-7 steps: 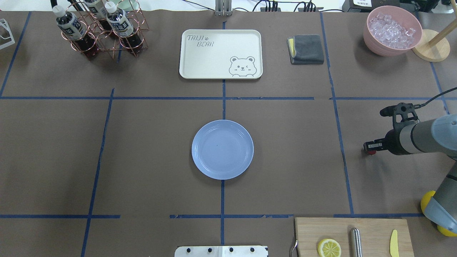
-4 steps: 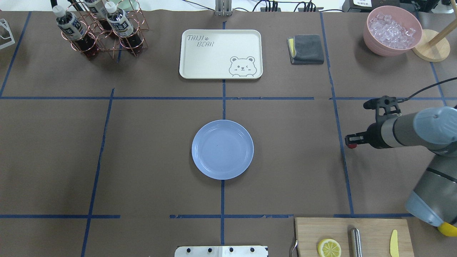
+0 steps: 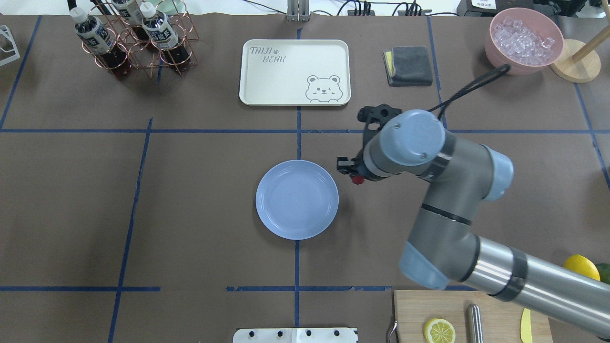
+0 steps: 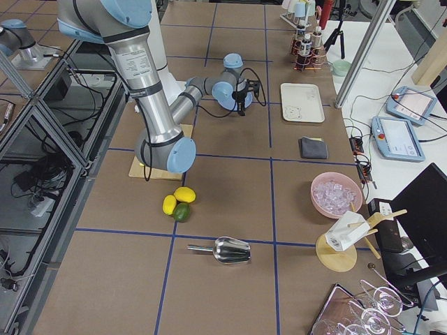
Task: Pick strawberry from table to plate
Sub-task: 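Carry the strawberry with the right gripper over the blue plate and lower it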
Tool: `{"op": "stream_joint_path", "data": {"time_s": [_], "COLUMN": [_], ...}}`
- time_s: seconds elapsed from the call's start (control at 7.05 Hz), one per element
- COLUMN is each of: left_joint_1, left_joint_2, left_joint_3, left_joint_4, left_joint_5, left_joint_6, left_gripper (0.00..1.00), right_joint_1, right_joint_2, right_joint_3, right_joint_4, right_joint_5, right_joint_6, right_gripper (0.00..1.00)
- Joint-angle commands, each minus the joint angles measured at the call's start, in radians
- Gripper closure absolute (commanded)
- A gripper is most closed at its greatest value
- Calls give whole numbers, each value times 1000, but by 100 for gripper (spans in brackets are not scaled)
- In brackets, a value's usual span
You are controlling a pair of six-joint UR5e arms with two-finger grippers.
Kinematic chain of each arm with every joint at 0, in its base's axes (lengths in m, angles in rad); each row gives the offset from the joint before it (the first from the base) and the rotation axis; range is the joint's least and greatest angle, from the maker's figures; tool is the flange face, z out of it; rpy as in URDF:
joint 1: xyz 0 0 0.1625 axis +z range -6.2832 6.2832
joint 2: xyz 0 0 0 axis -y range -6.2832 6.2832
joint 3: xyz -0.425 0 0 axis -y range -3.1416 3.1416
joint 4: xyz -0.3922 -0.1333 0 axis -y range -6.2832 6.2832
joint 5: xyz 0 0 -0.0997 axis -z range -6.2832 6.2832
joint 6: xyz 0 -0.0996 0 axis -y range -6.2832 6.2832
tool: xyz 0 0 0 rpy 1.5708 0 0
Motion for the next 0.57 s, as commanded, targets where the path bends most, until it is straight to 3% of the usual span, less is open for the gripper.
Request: {"op": "stream_joint_path", "data": {"time_s": [0.0, 0.14, 0.43], "left_joint_1": [0, 0, 0], "left_joint_2": [0, 0, 0], "left_joint_3": [0, 1, 1], "left_joint_4": [0, 0, 0], "left_joint_5": [0, 0, 0], "left_joint_6": [0, 0, 0], "left_gripper": [0, 0, 0], "right_joint_1": [-66, -95, -134], "right_joint_2": [221, 259, 257], "right_joint_3": [-182, -236, -253], "right_joint_4": [-54, -53, -54], "right_joint_5": [-83, -99, -138], "right_joint_6": [99, 118, 125], "right_gripper": [100, 100, 100]}}
